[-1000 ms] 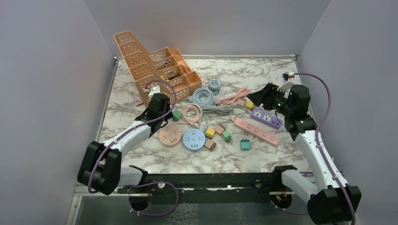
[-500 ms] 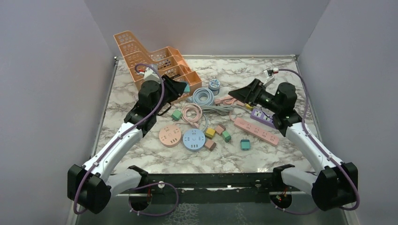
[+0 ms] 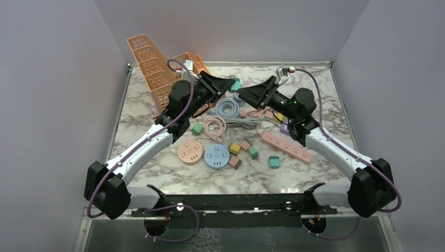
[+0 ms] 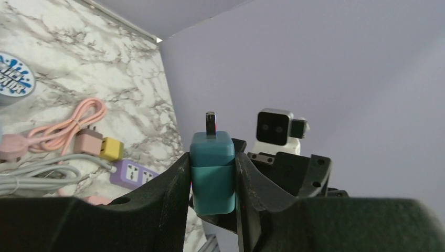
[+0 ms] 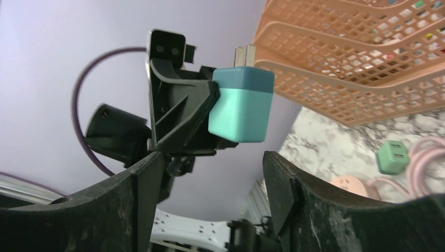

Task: Insert the plug

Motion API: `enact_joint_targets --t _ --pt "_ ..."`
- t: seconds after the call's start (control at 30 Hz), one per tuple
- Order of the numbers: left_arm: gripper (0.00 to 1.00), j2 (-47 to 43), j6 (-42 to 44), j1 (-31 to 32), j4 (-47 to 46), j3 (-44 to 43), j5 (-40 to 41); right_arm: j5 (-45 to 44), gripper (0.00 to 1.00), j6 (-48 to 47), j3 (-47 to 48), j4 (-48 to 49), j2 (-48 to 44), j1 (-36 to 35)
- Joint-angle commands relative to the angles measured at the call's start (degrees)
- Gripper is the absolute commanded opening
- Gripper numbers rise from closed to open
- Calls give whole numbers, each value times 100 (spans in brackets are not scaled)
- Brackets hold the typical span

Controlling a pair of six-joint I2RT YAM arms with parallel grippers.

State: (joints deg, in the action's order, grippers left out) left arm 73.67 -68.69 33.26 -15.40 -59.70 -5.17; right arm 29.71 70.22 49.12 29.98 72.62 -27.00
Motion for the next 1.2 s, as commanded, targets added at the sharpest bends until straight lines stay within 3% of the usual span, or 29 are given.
enact_joint_targets --t 0.0,0.27,0.5,0.63,0.77,0.8,0.93,1.17 --pt "22 -11 -520 6 -574 -156 -256 -433 66 846 245 643 269 -22" --pt "22 -64 -682 6 -727 -109 -341 -534 57 1346 329 1046 554 -20" --pt "25 -129 -616 6 -763 -3 -437 -315 31 1427 354 1512 744 -25" --pt "38 -340 -579 -174 -767 283 -507 -157 22 1061 341 1793 764 -21" --pt "66 -488 -227 -625 -763 452 -1195 372 21 445 344 1590 686 3" --pt "77 -546 124 -1084 -761 574 -2301 1141 21 -270 416 1213 619 70" --pt "98 -603 847 -1561 -672 590 -3749 2242 21 -1437 665 154 503 81" --pt "99 -709 2196 -1607 308 494 -4849 3184 21 -3729 1620 -2585 472 81"
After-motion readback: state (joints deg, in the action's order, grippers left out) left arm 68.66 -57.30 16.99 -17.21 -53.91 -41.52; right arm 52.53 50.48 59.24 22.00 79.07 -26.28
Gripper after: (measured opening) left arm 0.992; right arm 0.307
